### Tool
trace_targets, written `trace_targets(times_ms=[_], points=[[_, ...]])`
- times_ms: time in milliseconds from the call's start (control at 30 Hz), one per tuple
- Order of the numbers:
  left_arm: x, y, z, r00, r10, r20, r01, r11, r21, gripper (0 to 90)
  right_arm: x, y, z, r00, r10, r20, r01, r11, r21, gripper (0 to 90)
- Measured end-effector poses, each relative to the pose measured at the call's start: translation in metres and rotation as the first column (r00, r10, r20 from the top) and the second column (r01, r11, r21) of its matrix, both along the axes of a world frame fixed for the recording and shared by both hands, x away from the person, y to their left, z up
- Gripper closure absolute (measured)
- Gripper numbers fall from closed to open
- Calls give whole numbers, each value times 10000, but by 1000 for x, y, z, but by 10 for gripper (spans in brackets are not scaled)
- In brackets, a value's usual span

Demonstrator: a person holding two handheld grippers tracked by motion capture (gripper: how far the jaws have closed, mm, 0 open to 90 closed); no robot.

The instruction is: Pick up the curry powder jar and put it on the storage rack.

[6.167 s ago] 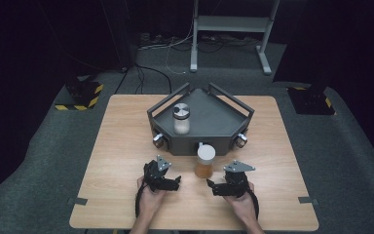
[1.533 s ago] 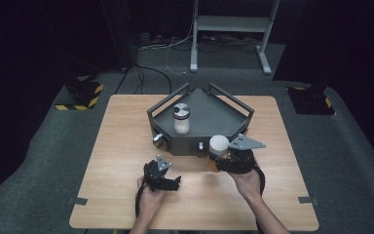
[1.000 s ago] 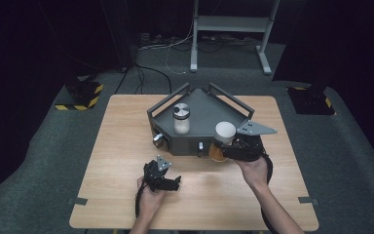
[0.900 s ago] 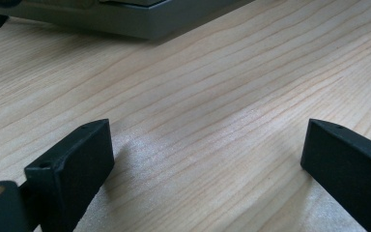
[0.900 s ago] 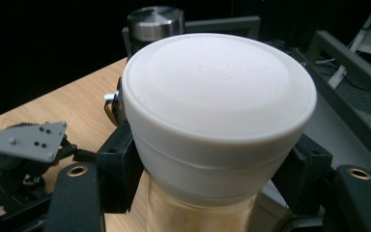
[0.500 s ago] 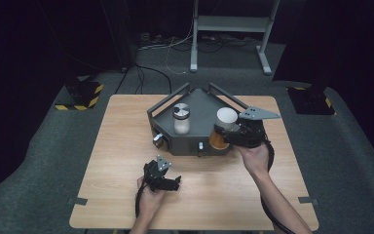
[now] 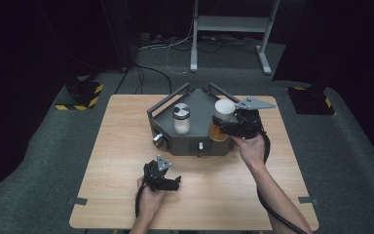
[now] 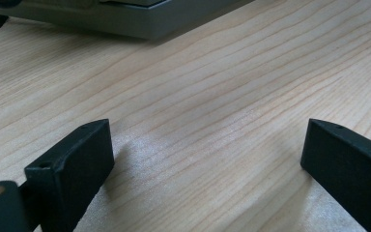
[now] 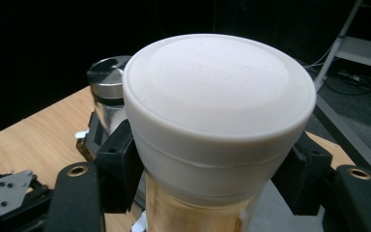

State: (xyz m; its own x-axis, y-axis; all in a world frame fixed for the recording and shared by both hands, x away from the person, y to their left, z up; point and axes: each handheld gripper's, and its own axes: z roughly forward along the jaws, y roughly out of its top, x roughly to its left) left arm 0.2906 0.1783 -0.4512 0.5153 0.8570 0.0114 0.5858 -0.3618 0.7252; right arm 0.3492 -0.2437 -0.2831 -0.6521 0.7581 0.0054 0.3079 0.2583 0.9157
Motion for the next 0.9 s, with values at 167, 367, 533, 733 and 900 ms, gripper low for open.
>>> trace_targets(times_ms=[167, 367, 533, 733, 900], points=[[0, 0, 0, 10000, 20, 1, -20, 10000, -31, 47, 7, 5, 0, 9995, -306, -61, 306, 9995, -4, 354], [0, 0, 0, 10000, 21, 3, -21, 10000, -31, 46, 11, 16, -3, 9972, -746, 73, 747, 9970, -201, 354], [0, 0, 0, 10000, 20, 3, -20, 10000, -33, 46, 16, 23, -5, 9954, -953, 23, 953, 9949, -332, 354], [0, 0, 0, 10000, 23, 3, -23, 10000, -37, 47, 21, 29, -7, 9943, -1066, -23, 1064, 9935, -402, 354], [0, 0, 0, 10000, 13, 8, -13, 10000, -34, 48, 25, 32, -9, 9935, -1134, -100, 1130, 9928, -404, 353]])
